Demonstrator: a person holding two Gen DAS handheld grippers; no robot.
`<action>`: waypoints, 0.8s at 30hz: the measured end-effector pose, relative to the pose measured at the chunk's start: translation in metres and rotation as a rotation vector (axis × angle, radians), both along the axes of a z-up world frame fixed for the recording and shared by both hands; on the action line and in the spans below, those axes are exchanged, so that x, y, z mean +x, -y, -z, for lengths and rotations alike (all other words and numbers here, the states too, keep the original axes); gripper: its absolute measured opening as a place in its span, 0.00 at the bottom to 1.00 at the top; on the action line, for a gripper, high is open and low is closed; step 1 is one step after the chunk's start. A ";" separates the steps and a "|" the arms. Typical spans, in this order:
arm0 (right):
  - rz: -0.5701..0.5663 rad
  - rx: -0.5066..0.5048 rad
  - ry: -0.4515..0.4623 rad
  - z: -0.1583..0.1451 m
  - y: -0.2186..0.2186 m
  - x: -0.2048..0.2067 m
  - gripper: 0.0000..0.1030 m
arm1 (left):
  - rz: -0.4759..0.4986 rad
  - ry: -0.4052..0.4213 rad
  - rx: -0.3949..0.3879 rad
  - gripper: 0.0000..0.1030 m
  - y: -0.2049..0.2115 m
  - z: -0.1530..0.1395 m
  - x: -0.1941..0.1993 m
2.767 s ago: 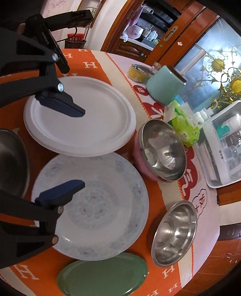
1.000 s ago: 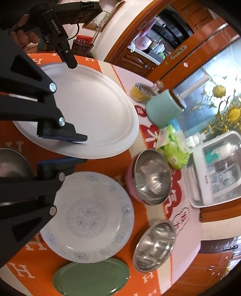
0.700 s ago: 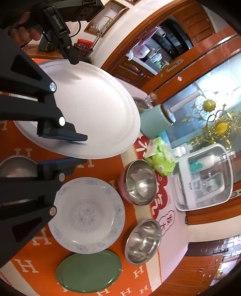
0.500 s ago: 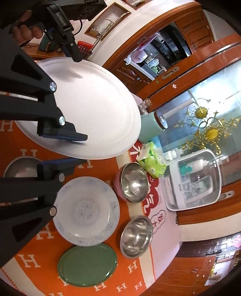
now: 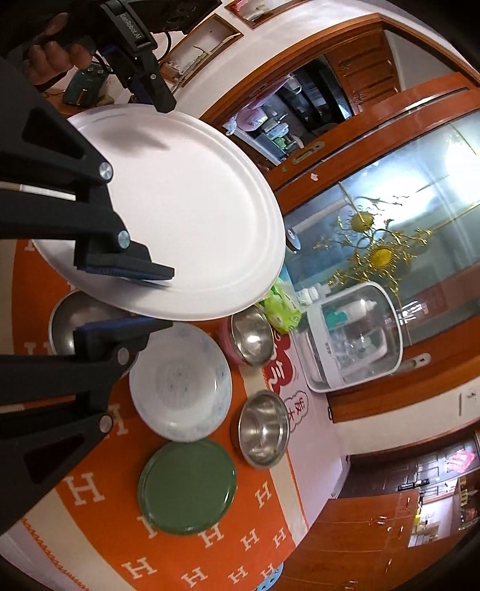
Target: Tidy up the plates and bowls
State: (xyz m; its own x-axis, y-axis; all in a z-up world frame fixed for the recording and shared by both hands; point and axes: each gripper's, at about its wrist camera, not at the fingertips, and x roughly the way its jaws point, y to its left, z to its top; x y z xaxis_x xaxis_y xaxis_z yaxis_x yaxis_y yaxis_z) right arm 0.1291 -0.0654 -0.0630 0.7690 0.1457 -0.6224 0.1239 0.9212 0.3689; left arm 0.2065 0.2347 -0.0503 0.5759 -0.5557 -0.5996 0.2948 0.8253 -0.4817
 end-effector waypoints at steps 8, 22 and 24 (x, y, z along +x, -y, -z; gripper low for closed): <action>0.001 -0.016 0.008 -0.004 0.038 -0.033 0.19 | 0.015 0.019 0.012 0.46 0.044 -0.011 -0.034; 0.016 -0.024 -0.052 0.005 0.126 -0.087 0.20 | 0.039 -0.025 0.033 0.46 0.141 -0.006 -0.082; 0.013 -0.027 -0.065 0.008 0.137 -0.092 0.20 | 0.038 -0.039 0.039 0.46 0.155 -0.001 -0.087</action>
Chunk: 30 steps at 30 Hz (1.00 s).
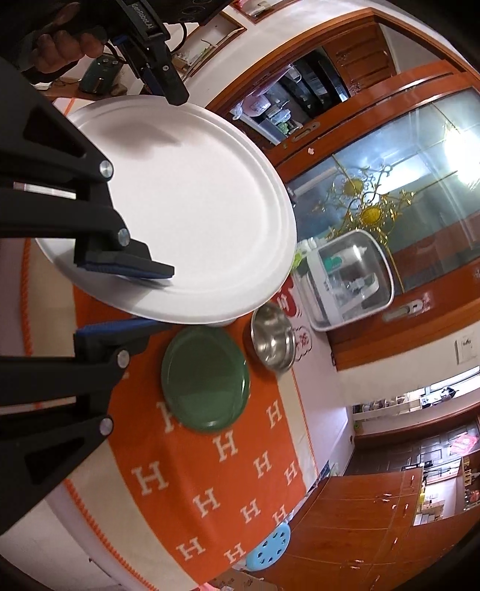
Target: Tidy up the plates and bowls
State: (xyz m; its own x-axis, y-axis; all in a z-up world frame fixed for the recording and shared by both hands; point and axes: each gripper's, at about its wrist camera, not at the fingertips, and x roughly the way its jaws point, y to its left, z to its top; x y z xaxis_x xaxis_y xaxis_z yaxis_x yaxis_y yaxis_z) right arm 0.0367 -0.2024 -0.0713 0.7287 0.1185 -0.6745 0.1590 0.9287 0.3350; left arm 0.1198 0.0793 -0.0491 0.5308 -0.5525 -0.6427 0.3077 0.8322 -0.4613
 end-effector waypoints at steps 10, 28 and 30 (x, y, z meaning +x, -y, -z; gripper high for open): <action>-0.044 -0.038 -0.087 0.026 0.044 -0.015 0.21 | -0.028 -0.071 0.026 0.46 0.053 0.034 -0.026; -0.144 -0.054 -0.295 0.097 0.079 -0.013 0.22 | -0.102 -0.270 0.127 0.46 0.103 0.122 -0.046; -0.158 -0.054 -0.318 0.105 0.078 -0.009 0.22 | -0.110 -0.284 0.146 0.46 0.104 0.128 -0.044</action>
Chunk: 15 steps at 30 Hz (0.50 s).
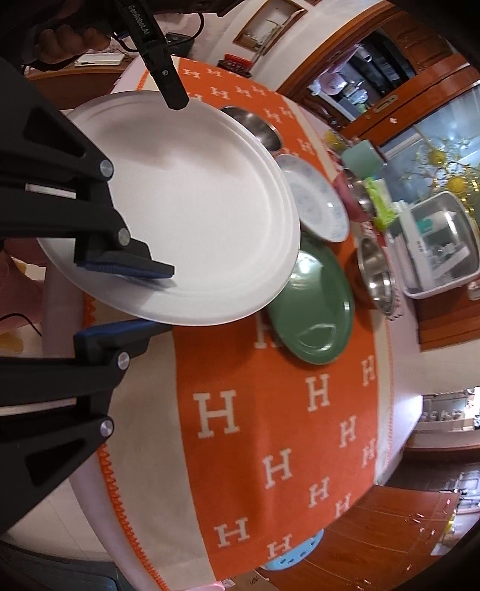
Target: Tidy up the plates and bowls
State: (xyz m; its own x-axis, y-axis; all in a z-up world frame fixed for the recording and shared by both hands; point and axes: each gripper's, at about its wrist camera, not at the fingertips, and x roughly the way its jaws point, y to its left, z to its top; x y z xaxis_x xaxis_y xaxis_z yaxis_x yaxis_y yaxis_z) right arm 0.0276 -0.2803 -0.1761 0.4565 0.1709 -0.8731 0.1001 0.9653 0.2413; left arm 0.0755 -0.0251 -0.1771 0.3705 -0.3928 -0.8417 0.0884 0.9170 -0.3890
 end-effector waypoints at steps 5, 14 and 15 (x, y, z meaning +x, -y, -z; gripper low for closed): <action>-0.041 -0.004 -0.058 0.021 -0.006 0.010 0.23 | -0.022 -0.049 0.054 0.45 0.001 0.019 0.003; -0.081 0.008 -0.097 0.040 -0.014 0.021 0.24 | -0.052 -0.087 0.119 0.45 -0.003 0.036 0.010; -0.082 0.008 -0.097 0.041 -0.014 0.022 0.24 | -0.050 -0.090 0.126 0.45 -0.003 0.038 0.011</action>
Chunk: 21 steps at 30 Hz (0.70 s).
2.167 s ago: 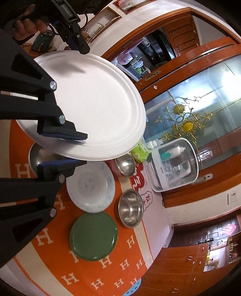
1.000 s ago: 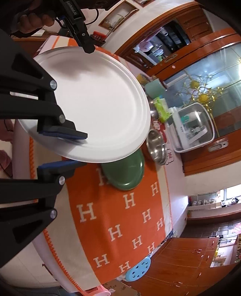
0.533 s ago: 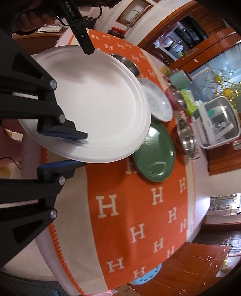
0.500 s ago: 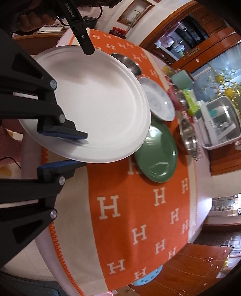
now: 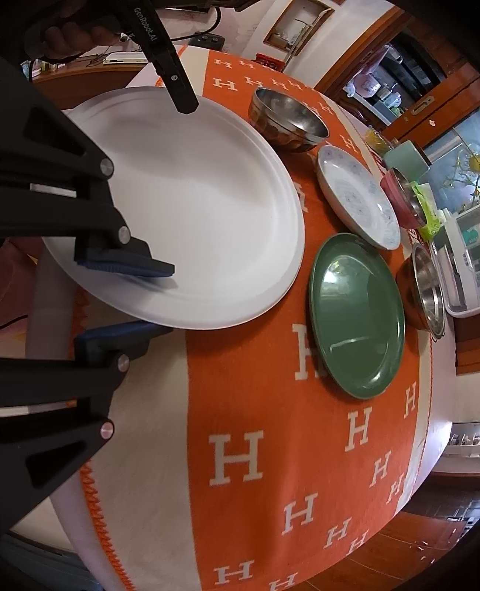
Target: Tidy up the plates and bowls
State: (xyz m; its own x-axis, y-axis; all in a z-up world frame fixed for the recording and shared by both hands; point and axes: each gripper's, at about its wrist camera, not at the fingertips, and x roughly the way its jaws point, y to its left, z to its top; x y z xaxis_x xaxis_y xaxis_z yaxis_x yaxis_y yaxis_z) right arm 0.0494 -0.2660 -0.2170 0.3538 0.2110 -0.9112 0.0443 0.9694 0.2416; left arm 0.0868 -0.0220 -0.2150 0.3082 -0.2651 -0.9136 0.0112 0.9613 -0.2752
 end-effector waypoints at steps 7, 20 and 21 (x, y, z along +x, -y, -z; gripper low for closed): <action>0.009 -0.017 0.004 0.007 -0.002 0.005 0.25 | 0.024 -0.015 0.057 0.45 0.007 0.009 0.008; -0.014 -0.089 0.047 0.002 -0.011 -0.003 0.39 | 0.049 -0.016 0.149 0.47 0.016 0.012 0.013; -0.014 -0.092 0.052 0.001 -0.011 -0.004 0.40 | 0.052 -0.016 0.153 0.47 0.015 0.011 0.012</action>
State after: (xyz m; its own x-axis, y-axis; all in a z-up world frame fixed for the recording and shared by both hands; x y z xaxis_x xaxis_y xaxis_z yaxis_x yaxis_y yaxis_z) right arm 0.0458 -0.2550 -0.2180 0.3985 0.1322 -0.9076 0.0202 0.9880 0.1528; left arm 0.0991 -0.0365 -0.2259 0.2830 -0.1381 -0.9491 0.0590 0.9902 -0.1265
